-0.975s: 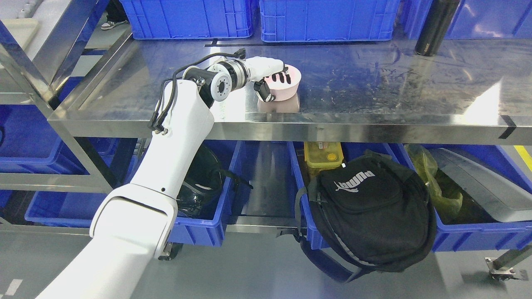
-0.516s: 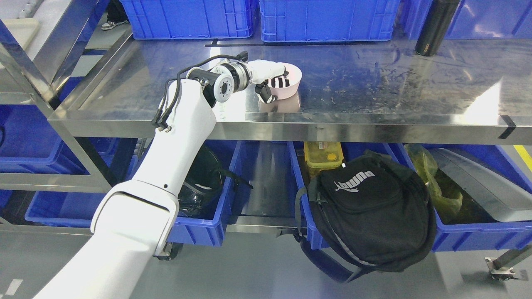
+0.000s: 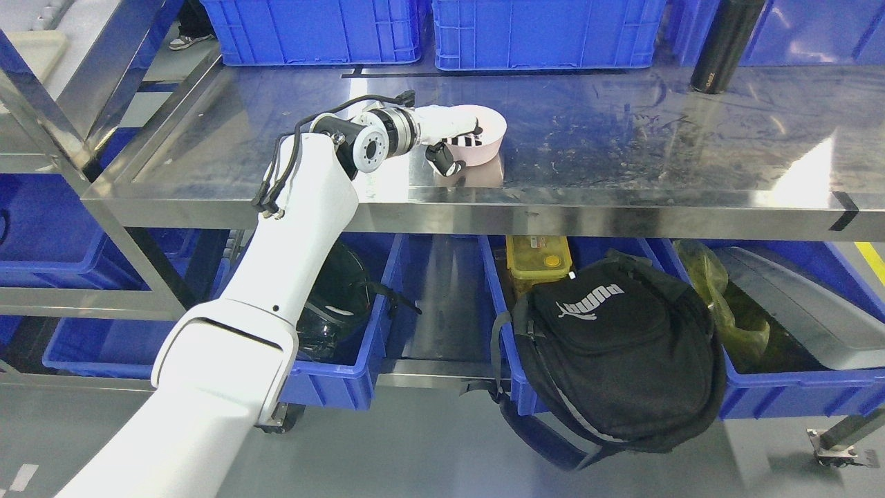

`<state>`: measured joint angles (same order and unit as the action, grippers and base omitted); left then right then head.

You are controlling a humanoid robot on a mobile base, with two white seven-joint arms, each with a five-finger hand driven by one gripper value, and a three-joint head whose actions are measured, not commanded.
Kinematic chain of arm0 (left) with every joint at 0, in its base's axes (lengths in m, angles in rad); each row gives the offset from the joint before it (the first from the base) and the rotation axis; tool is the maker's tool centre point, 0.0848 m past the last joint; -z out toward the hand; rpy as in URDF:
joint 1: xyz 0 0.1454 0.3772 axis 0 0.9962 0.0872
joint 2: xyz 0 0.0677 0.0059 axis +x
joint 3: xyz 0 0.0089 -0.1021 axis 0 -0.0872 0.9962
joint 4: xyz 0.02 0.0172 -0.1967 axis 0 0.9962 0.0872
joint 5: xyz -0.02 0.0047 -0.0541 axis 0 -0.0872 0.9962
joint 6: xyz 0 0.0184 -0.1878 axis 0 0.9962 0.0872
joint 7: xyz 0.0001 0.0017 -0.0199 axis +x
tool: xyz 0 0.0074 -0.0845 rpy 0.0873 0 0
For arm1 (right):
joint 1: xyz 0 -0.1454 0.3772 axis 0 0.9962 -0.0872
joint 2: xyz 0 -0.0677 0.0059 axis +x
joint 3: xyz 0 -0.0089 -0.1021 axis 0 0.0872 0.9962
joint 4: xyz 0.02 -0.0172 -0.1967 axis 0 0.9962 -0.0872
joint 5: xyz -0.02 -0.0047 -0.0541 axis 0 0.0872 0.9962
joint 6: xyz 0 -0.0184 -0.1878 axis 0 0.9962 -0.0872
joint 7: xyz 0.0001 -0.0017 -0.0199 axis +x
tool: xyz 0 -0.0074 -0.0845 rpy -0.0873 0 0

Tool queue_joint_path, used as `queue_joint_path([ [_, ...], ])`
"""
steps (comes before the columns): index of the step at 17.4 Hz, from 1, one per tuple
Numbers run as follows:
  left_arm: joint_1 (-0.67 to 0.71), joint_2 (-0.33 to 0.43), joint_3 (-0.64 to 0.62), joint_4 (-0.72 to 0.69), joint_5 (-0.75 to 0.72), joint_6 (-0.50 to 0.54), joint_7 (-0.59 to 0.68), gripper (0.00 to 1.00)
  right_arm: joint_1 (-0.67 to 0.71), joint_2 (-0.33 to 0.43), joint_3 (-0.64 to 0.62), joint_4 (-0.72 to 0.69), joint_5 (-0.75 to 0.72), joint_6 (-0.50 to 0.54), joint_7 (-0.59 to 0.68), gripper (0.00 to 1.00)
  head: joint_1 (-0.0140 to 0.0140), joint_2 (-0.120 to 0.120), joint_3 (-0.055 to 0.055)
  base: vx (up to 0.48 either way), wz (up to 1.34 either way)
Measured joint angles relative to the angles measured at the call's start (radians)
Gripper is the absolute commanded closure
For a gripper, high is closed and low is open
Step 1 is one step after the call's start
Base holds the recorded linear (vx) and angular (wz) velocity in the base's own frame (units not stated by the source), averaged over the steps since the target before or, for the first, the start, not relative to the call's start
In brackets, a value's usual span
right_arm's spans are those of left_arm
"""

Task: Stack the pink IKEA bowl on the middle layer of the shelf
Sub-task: 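Close the left hand fingers on the pink bowl rim, then lift the pink bowl off the shelf with the left hand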

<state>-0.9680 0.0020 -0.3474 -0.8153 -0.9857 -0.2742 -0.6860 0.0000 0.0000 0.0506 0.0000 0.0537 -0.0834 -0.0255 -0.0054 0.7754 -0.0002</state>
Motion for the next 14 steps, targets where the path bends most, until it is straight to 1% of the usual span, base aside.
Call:
queue_joint_path([
  [5,0.006,-0.001,0.091,-0.044,0.008,-0.083,-0.005,0.99,0.0,0.0,0.0,0.0,0.0,0.0,0.0,0.0,0.0,0.0,0.0,0.0,0.0],
  [8,0.038,-0.001,0.154,-0.112,0.022,-0.188,-0.01,0.97,0.0,0.0,0.0,0.0,0.0,0.0,0.0,0.0,0.0,0.0,0.0,0.0,0.0],
  [10,0.076,-0.001,0.192,-0.179,0.038,-0.237,-0.032,0.98,0.0,0.0,0.0,0.0,0.0,0.0,0.0,0.0,0.0,0.0,0.0,0.0,0.0],
  [11,0.102,-0.001,0.208,-0.216,0.049,-0.252,-0.039,0.99,0.0,0.0,0.0,0.0,0.0,0.0,0.0,0.0,0.0,0.0,0.0,0.0,0.0],
  [13,0.171,-0.001,0.237,-0.301,0.078,-0.297,-0.047,1.0,0.0,0.0,0.0,0.0,0.0,0.0,0.0,0.0,0.0,0.0,0.0,0.003,0.04],
  [14,0.205,-0.002,0.251,-0.345,0.094,-0.34,-0.047,1.0,0.0,0.0,0.0,0.0,0.0,0.0,0.0,0.0,0.0,0.0,0.0,0.012,0.23],
])
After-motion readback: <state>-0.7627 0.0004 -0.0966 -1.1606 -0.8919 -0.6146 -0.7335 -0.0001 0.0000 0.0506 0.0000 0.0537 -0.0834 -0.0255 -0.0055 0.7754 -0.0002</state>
